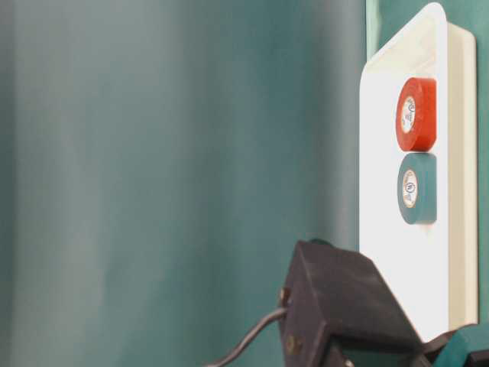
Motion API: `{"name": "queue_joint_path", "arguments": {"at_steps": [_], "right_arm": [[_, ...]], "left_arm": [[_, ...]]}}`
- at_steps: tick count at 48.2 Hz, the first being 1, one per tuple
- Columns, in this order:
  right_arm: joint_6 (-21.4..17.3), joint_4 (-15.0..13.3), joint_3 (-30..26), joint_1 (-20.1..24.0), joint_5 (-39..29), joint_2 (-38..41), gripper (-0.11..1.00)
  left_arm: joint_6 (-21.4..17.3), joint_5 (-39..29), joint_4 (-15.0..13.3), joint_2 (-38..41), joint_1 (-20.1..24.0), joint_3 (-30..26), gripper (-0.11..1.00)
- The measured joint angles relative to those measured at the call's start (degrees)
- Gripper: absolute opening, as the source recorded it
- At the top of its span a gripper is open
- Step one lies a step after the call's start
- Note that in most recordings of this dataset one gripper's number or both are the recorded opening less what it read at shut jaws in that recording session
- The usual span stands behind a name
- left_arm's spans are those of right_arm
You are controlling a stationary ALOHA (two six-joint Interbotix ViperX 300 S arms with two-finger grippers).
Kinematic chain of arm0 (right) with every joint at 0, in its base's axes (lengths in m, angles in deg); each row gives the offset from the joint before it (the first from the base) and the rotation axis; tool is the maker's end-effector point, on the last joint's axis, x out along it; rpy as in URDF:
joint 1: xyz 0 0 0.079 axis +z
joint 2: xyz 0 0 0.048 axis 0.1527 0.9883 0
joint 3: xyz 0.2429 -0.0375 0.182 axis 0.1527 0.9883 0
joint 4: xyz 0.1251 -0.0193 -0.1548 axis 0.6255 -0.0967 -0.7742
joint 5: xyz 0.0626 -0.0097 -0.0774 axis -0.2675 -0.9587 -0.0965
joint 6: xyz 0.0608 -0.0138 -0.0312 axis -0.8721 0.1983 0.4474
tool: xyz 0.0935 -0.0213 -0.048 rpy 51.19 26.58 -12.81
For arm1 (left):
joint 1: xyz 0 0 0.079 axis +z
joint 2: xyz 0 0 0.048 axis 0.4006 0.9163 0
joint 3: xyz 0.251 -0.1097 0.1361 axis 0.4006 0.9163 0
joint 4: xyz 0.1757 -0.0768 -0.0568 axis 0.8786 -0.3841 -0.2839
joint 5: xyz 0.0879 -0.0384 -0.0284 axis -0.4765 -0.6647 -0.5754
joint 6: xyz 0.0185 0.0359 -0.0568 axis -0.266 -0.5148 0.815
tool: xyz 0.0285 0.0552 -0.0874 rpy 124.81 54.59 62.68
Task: Pick up the tape from a random location and place it into the white case.
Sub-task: 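Lower the left gripper into the white roll's hole and close it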
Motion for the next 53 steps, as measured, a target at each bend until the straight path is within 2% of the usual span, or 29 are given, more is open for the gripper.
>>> {"name": "queue_joint_path", "arguments": {"at_steps": [7, 10, 13, 18, 22, 53], "right_arm": [[0.0, 0.0, 0.0, 0.0, -0.09, 0.0, 0.85], [0.0, 0.0, 0.0, 0.0, -0.09, 0.0, 0.85], [0.0, 0.0, 0.0, 0.09, 0.0, 0.09, 0.85], [0.0, 0.0, 0.0, 0.0, 0.0, 0.0, 0.85], [0.0, 0.0, 0.0, 0.0, 0.0, 0.0, 0.85], [0.0, 0.0, 0.0, 0.0, -0.09, 0.62, 0.85]], "left_arm": [[-0.09, 0.0, 0.0, 0.09, 0.09, 0.09, 0.96], [-0.09, 0.0, 0.0, 0.0, 0.09, 0.09, 0.89], [0.0, -0.09, 0.0, 0.0, 0.09, 0.09, 0.76], [0.0, -0.18, 0.0, 0.0, 0.44, -0.09, 0.44], [0.18, -0.26, 0.0, -0.09, 0.79, -0.18, 0.25], [0.0, -2.02, -0.09, -2.55, 1.23, -1.05, 0.25]]}}
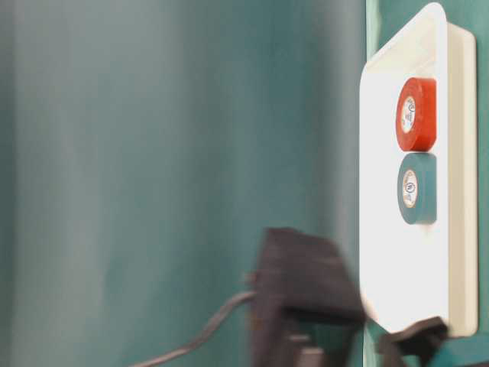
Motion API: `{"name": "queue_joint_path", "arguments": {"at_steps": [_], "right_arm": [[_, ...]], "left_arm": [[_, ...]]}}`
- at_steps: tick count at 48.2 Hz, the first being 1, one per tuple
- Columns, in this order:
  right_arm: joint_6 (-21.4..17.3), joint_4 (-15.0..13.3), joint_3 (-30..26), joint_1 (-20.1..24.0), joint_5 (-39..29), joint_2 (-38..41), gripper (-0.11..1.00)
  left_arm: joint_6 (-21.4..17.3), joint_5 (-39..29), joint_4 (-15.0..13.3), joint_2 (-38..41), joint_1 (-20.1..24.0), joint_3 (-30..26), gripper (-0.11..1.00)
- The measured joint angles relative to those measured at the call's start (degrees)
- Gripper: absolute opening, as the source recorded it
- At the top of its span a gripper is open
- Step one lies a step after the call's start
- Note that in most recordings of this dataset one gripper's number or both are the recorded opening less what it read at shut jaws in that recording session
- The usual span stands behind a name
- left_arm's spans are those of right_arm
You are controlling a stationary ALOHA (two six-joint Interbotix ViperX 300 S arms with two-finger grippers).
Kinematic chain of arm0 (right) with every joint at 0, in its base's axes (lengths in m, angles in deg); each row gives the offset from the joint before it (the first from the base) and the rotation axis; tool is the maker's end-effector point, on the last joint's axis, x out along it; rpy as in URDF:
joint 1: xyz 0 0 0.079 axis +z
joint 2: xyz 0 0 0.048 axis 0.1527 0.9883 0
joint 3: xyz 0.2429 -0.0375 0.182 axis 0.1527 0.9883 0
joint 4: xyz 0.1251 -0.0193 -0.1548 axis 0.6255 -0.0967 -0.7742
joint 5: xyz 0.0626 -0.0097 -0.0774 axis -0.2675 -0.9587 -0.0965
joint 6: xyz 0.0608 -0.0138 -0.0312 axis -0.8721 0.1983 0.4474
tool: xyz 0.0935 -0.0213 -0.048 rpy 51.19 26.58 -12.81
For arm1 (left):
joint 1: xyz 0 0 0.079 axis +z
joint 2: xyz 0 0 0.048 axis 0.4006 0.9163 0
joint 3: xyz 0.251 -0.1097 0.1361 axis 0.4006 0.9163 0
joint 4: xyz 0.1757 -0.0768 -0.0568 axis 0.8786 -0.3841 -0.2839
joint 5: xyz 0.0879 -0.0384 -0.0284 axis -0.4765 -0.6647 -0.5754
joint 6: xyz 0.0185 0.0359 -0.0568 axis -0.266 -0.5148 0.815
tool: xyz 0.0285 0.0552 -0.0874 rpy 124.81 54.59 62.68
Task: Pick up the tape from a random location and place it into the white case.
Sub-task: 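Lift the white tape roll with the left gripper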
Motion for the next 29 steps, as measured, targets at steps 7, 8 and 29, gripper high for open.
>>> {"name": "queue_joint_path", "arguments": {"at_steps": [7, 8, 29], "right_arm": [[0.0, 0.0, 0.0, 0.0, 0.0, 0.09, 0.85], [0.0, 0.0, 0.0, 0.0, 0.0, 0.09, 0.85], [0.0, 0.0, -0.18, 0.0, 0.0, 0.09, 0.85]], "left_arm": [[0.18, -3.6, -0.09, -3.16, 0.0, -1.32, 0.25], [0.18, -4.31, -0.09, -3.52, 0.0, -1.49, 0.25], [0.18, -16.87, -0.09, -8.96, 0.0, -7.56, 0.25]]}}
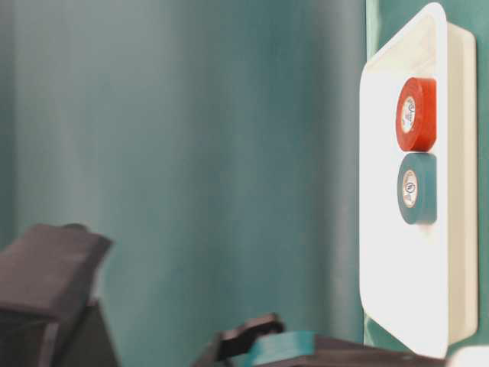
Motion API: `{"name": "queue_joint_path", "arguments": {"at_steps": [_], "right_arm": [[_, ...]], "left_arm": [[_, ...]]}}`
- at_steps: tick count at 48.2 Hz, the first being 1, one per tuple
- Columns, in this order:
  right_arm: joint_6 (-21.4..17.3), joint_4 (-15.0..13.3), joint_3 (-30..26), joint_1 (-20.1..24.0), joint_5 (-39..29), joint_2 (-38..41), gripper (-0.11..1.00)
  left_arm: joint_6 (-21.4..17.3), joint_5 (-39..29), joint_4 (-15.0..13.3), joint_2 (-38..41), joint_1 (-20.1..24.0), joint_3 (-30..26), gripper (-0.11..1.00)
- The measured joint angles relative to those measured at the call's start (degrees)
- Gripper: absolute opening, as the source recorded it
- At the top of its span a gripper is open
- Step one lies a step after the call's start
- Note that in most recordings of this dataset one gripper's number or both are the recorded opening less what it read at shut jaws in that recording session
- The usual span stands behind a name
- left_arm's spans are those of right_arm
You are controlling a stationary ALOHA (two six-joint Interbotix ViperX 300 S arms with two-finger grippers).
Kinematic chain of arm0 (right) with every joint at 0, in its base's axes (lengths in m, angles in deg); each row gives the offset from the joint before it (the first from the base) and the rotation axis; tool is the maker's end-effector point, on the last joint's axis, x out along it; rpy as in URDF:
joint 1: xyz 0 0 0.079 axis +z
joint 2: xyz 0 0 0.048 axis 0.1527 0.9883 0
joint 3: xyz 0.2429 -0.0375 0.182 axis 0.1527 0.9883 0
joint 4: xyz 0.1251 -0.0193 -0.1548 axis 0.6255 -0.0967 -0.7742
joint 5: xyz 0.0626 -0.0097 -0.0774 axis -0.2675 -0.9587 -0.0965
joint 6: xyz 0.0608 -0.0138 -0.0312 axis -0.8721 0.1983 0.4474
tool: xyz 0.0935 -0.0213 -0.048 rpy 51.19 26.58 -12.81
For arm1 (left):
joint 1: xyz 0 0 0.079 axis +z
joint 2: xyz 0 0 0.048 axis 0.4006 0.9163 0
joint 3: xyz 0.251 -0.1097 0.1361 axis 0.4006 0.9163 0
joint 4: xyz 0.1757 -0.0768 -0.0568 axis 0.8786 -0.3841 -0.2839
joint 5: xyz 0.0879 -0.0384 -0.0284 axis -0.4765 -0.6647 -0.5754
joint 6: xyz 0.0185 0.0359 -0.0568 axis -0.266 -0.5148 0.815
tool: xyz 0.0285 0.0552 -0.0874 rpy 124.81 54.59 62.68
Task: Pick up the tape from a random location and place it into the white case.
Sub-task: 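Lift the white tape roll with the left gripper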
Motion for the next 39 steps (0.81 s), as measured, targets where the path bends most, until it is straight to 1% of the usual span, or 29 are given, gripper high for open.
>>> {"name": "queue_joint_path", "arguments": {"at_steps": [22, 39], "right_arm": [[0.18, 0.0, 0.0, 0.0, 0.09, 0.0, 0.85], [0.18, 0.0, 0.0, 0.0, 0.0, 0.0, 0.85]], "left_arm": [[0.0, -10.37, -0.09, -7.56, -0.26, -7.65, 0.25], [0.0, -16.35, -0.09, -9.84, -0.62, -14.33, 0.25]]}}
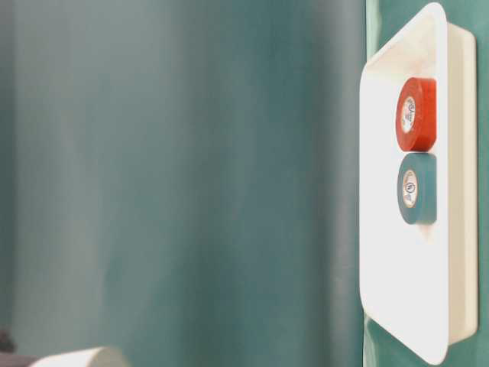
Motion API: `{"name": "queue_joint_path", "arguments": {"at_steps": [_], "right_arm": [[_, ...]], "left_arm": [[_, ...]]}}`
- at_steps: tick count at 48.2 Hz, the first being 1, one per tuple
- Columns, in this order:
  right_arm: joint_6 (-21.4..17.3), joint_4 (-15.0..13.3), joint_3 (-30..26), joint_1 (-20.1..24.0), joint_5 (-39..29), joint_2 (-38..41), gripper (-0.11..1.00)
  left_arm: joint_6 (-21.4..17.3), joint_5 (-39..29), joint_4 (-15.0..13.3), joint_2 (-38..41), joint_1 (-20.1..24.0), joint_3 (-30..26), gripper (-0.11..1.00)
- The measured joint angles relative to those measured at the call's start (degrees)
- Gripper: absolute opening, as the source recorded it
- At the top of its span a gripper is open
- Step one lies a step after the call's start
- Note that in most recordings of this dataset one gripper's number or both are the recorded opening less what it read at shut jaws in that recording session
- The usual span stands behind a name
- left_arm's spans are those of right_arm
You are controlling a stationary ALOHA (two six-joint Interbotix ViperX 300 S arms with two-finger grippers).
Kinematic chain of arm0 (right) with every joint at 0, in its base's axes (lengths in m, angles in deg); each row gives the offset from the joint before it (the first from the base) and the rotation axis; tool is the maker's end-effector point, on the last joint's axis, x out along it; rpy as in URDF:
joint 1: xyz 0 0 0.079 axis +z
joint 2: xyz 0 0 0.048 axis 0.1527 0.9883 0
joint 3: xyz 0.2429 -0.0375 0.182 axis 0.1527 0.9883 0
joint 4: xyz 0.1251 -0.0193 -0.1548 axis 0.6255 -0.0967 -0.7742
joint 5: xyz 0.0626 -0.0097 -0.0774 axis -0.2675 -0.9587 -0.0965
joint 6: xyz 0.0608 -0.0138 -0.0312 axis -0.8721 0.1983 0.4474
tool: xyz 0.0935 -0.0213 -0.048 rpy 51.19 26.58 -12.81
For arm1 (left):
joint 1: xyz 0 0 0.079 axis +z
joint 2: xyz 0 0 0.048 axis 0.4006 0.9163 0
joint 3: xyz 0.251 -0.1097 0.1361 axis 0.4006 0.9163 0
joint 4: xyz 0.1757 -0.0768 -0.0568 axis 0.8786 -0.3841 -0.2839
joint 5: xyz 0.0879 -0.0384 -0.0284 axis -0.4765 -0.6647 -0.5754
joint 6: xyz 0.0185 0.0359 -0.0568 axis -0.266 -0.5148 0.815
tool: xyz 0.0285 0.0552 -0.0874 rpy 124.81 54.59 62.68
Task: Pick up the tape from a random location and place it into the white case.
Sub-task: 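Lift the white tape roll with the left gripper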
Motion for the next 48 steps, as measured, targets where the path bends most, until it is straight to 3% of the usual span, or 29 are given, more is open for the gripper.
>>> {"name": "queue_joint_path", "arguments": {"at_steps": [48], "right_arm": [[0.0, 0.0, -0.09, 0.0, 0.0, 0.0, 0.85]], "left_arm": [[0.26, -1.85, 0.0, 0.0, -0.09, -1.23, 0.25]]}}
